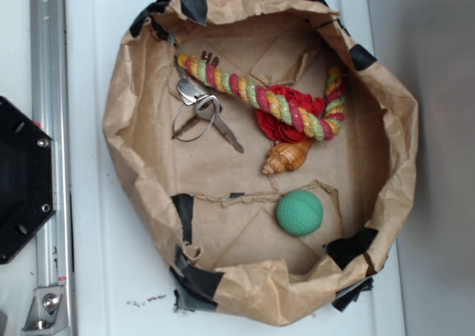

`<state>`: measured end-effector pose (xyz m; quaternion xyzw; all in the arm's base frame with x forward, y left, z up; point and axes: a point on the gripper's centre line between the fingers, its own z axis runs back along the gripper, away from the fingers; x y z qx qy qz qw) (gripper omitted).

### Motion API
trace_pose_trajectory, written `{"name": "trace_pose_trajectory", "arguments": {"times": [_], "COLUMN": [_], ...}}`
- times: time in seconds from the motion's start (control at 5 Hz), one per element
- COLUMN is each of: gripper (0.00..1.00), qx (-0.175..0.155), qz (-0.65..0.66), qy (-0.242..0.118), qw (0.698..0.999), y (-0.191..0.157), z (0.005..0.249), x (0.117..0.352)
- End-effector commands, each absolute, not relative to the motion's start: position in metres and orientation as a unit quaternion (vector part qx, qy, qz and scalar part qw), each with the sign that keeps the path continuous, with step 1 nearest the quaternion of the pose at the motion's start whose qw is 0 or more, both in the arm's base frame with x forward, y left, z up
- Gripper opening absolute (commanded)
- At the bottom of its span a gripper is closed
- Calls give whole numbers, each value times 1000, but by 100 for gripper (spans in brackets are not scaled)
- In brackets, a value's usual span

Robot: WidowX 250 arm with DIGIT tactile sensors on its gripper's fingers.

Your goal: Grab the multicolored rope.

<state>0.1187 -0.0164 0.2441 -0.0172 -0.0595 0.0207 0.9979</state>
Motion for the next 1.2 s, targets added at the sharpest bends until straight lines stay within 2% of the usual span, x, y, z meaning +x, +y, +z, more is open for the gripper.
{"name": "trace_pose_trajectory", "arguments": {"times": [0.0,0.2,0.4,0.6,0.8,1.0], "gripper": [100,100,100,100,100,100], "qx": [-17,31,45,72,80,81], "qz": [21,19,-46,-78,-91,-104], "qy": [-60,-73,-84,-69,-22,15], "qw": [998,997,994,992,992,991], "y": [-16,9,24,38,55,57], "z": [244,208,177,144,92,58], "x": [119,169,222,272,298,306]}}
